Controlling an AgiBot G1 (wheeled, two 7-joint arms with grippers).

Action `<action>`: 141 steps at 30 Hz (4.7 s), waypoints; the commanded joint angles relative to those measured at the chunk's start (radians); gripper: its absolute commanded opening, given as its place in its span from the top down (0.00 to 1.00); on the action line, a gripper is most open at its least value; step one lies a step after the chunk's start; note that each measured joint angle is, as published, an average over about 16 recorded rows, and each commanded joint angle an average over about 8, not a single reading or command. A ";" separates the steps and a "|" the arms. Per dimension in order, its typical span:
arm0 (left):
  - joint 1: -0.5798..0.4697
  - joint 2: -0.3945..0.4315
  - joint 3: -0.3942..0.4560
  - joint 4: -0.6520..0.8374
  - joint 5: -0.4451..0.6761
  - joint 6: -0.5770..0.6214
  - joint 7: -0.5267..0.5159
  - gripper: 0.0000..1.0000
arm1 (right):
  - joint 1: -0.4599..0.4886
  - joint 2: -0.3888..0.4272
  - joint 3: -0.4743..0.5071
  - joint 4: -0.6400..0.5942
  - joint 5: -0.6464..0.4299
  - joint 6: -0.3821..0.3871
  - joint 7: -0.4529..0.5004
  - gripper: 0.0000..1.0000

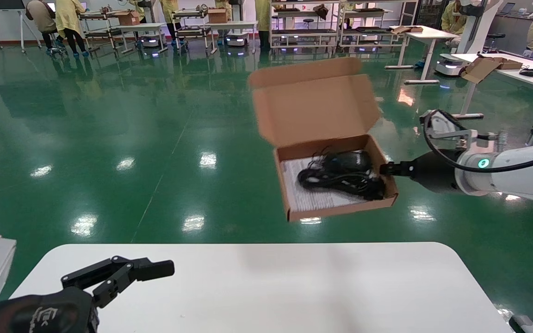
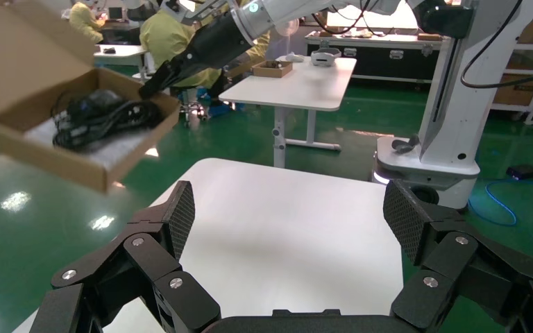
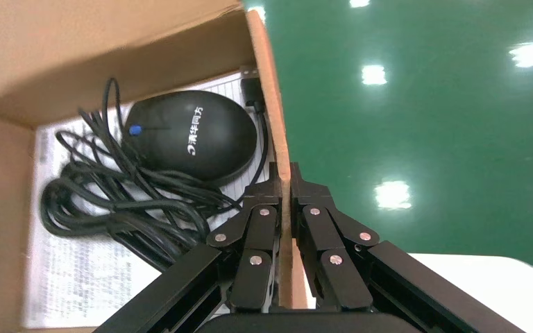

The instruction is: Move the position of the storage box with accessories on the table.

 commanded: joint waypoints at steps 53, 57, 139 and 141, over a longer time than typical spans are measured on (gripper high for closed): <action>0.000 0.000 0.000 0.000 0.000 0.000 0.000 0.00 | -0.313 0.237 0.039 0.001 0.055 0.221 -0.176 1.00; 0.000 0.000 0.000 0.000 0.000 0.000 0.000 0.00 | -0.330 0.235 0.044 0.005 0.062 0.222 -0.193 1.00; 0.000 0.000 0.000 0.000 0.000 0.000 0.000 0.00 | -0.376 0.235 0.118 0.007 0.161 0.272 -0.579 0.00; 0.000 0.000 0.000 0.000 0.000 0.000 0.000 0.00 | -0.368 0.236 0.123 0.009 0.168 0.272 -0.582 0.00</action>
